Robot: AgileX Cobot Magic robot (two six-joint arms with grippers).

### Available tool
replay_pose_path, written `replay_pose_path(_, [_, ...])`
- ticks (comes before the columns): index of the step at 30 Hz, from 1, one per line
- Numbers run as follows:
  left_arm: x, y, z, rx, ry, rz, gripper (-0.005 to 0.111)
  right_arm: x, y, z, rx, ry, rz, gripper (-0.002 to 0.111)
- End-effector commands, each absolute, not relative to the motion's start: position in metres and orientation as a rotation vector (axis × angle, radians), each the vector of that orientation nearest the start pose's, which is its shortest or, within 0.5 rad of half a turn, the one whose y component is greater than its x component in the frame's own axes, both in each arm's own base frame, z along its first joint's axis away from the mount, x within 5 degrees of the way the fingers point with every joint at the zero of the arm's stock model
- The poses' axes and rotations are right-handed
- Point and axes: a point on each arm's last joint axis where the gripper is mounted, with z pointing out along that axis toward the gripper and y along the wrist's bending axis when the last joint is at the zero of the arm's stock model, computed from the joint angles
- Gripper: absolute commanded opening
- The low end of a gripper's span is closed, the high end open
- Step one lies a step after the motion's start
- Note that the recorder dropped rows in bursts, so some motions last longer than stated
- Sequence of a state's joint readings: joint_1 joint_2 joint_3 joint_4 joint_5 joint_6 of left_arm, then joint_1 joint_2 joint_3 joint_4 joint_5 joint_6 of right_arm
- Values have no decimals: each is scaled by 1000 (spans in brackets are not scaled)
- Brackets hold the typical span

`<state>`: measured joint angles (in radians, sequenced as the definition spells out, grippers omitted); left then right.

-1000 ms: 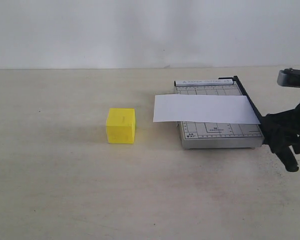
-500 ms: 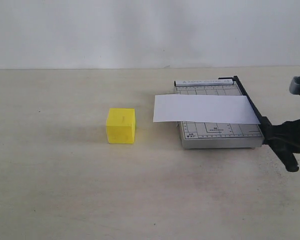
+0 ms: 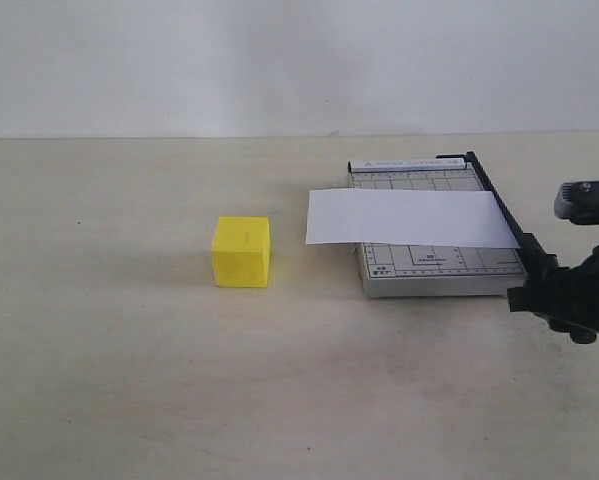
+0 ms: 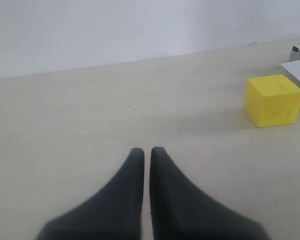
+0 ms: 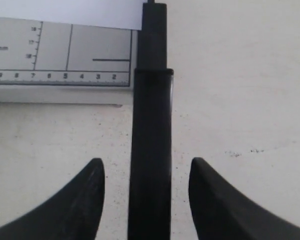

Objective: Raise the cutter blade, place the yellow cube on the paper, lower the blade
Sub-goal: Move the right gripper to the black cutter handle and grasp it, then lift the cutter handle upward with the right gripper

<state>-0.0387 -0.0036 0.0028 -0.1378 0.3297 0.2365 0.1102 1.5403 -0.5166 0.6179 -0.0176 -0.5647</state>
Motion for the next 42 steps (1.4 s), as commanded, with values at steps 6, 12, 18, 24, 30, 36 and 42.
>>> replay_pose_path(6, [54, -6, 185, 170, 1785, 10, 5, 242, 20, 132, -17, 2469, -27, 50])
replay_pose_path(12, [54, -6, 185, 170, 1785, 10, 5, 229, 22, 123, 57, 2463, -28, 50])
replay_pose_path(18, [54, -6, 185, 170, 1785, 10, 5, 232, 38, 128, 4, 2384, -27, 37])
replay_pose_path(24, [54, -6, 185, 170, 1785, 10, 5, 232, 38, 128, 16, 2391, -22, 0])
replay_pose_path(30, [54, -6, 185, 170, 1785, 10, 5, 231, 38, 132, 21, 2373, -15, 0])
replay_pose_path(36, [54, -6, 185, 170, 1785, 10, 5, 229, 37, 163, 37, 2229, 10, 0])
replay_pose_path(42, [54, -6, 185, 170, 1785, 10, 5, 222, 35, 195, 55, 2087, 42, 0])
